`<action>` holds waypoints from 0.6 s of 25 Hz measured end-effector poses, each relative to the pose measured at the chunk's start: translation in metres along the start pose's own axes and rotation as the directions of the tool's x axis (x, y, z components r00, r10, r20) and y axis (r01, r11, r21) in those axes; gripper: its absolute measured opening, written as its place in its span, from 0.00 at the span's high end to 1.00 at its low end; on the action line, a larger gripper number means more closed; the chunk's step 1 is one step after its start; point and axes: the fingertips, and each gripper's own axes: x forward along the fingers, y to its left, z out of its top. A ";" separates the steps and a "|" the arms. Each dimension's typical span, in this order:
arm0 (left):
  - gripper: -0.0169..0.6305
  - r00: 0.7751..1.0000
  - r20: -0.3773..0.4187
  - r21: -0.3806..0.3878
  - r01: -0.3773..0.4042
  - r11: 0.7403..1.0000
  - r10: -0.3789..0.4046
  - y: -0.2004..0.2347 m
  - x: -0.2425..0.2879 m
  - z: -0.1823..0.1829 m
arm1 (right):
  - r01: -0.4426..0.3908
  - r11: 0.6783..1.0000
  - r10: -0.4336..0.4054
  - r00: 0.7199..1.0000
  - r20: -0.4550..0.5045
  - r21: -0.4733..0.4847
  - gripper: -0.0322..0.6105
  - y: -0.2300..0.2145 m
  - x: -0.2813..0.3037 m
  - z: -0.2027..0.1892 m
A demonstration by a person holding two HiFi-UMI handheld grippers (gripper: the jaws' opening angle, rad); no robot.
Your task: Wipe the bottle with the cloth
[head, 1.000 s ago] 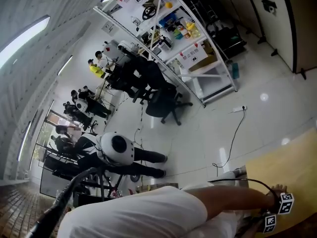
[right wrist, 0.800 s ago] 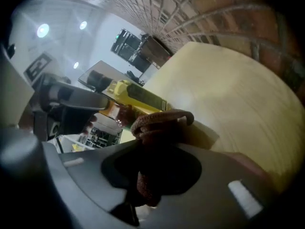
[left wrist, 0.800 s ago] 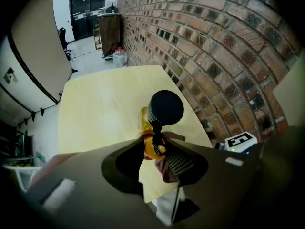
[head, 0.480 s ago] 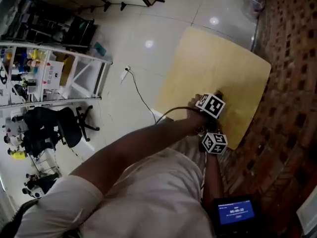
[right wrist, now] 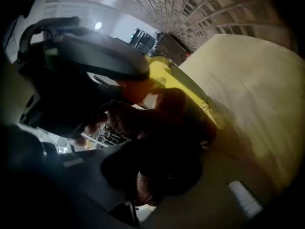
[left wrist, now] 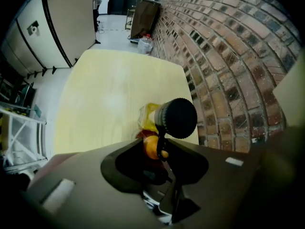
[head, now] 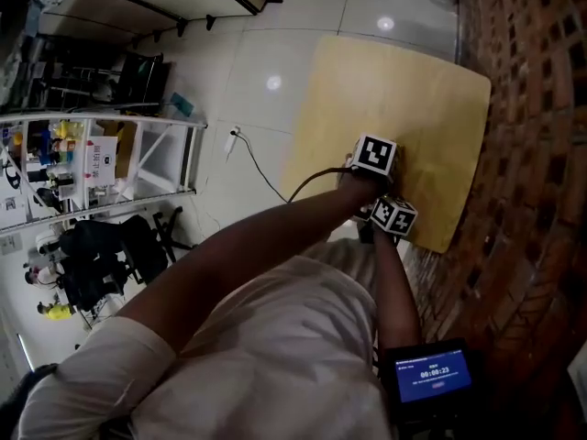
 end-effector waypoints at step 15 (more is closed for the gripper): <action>0.73 1.000 0.028 -0.006 0.009 1.000 -0.008 -0.006 -0.006 0.012 | 0.023 0.897 -0.034 0.999 0.017 0.441 0.82 -0.055 -0.021 -0.016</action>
